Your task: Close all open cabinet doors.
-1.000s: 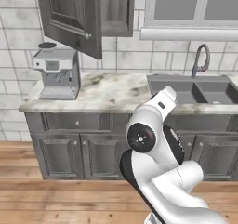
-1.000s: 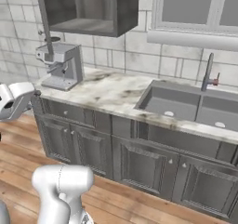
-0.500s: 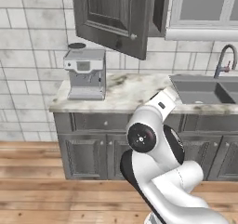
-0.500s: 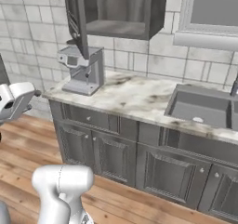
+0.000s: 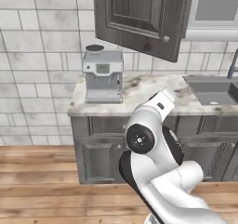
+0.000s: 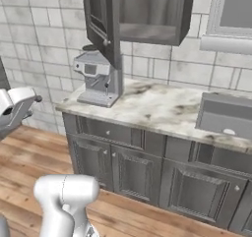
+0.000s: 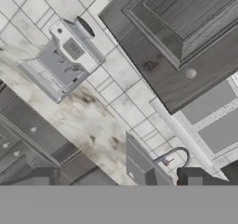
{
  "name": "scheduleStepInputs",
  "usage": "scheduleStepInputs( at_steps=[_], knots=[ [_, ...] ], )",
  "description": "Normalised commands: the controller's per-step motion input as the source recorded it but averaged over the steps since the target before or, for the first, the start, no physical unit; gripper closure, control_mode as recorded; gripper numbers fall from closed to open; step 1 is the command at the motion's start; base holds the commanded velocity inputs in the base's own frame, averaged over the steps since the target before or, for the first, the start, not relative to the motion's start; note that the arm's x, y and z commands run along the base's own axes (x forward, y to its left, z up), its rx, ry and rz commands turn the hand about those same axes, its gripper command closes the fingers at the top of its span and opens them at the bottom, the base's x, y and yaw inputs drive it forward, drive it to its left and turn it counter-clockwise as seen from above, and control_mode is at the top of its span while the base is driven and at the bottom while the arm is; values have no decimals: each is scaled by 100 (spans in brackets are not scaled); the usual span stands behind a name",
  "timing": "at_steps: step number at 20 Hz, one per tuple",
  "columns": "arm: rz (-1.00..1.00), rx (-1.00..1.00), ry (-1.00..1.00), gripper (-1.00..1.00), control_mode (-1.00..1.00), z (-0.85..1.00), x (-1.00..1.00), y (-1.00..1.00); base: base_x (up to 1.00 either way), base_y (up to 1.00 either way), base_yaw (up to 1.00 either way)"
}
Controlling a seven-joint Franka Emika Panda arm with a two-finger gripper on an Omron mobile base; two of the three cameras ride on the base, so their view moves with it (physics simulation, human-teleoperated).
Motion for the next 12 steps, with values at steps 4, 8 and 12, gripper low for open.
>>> scheduleStepInputs(
  at_steps=[4, 8, 12],
  knots=[
    [0, 0, 0, -100, 100, 0, 0, 0, 66, 29, -30],
    [0, 0, 0, -100, 100, 0, 0, 0, 73, 35, -34],
    [0, 0, 0, -100, 100, 0, 0, 0, 55, 43, -31]
  ],
)
